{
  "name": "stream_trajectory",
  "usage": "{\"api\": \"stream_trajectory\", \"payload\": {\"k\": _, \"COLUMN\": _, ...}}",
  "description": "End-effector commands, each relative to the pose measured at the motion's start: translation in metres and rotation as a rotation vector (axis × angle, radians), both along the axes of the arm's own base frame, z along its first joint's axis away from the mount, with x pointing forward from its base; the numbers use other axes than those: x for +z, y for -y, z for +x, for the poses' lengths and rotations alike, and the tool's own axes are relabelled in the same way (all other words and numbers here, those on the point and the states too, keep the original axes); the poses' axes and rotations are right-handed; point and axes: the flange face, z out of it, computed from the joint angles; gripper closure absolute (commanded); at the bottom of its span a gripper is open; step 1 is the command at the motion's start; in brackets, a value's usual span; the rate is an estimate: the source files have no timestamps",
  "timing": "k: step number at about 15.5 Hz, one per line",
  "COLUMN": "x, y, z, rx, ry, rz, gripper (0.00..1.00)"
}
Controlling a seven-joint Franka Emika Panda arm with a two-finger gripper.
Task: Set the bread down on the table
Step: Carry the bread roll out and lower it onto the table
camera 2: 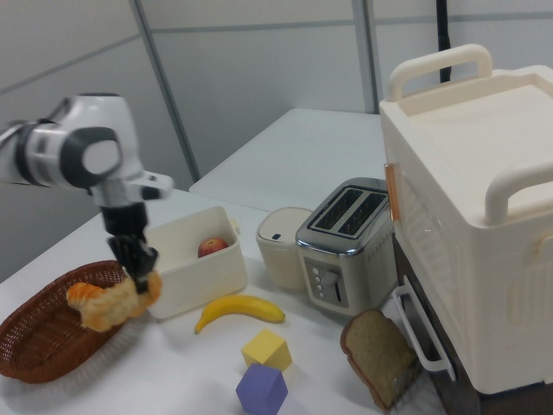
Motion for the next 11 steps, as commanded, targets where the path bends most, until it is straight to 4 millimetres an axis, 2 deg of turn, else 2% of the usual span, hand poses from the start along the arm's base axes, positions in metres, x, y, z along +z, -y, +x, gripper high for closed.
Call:
{"api": "stream_trajectory", "payload": {"k": 1, "x": -0.051, "y": 0.037, "z": 0.011, "rx": 0.001, "ry": -0.04, "rz": 0.014, "gripper": 1.0}}
{"api": "stream_trajectory", "payload": {"k": 2, "x": -0.067, "y": 0.04, "z": 0.017, "rx": -0.007, "ry": -0.042, "rz": 0.007, "gripper": 0.98}}
{"api": "stream_trajectory", "payload": {"k": 3, "x": -0.079, "y": 0.043, "z": 0.022, "rx": -0.012, "ry": -0.04, "rz": 0.003, "gripper": 0.93}}
{"api": "stream_trajectory", "payload": {"k": 4, "x": -0.087, "y": 0.043, "z": 0.026, "rx": -0.011, "ry": -0.034, "rz": -0.002, "gripper": 0.73}}
{"api": "stream_trajectory", "payload": {"k": 5, "x": -0.092, "y": 0.045, "z": 0.029, "rx": -0.008, "ry": -0.025, "rz": -0.005, "gripper": 0.28}}
{"api": "stream_trajectory", "payload": {"k": 6, "x": -0.093, "y": 0.047, "z": 0.031, "rx": -0.012, "ry": -0.018, "rz": -0.003, "gripper": 0.0}}
{"api": "stream_trajectory", "payload": {"k": 9, "x": -0.081, "y": 0.069, "z": 0.038, "rx": -0.045, "ry": 0.003, "rz": 0.003, "gripper": 0.0}}
{"api": "stream_trajectory", "payload": {"k": 11, "x": -0.062, "y": 0.094, "z": 0.041, "rx": -0.049, "ry": 0.028, "rz": 0.021, "gripper": 0.0}}
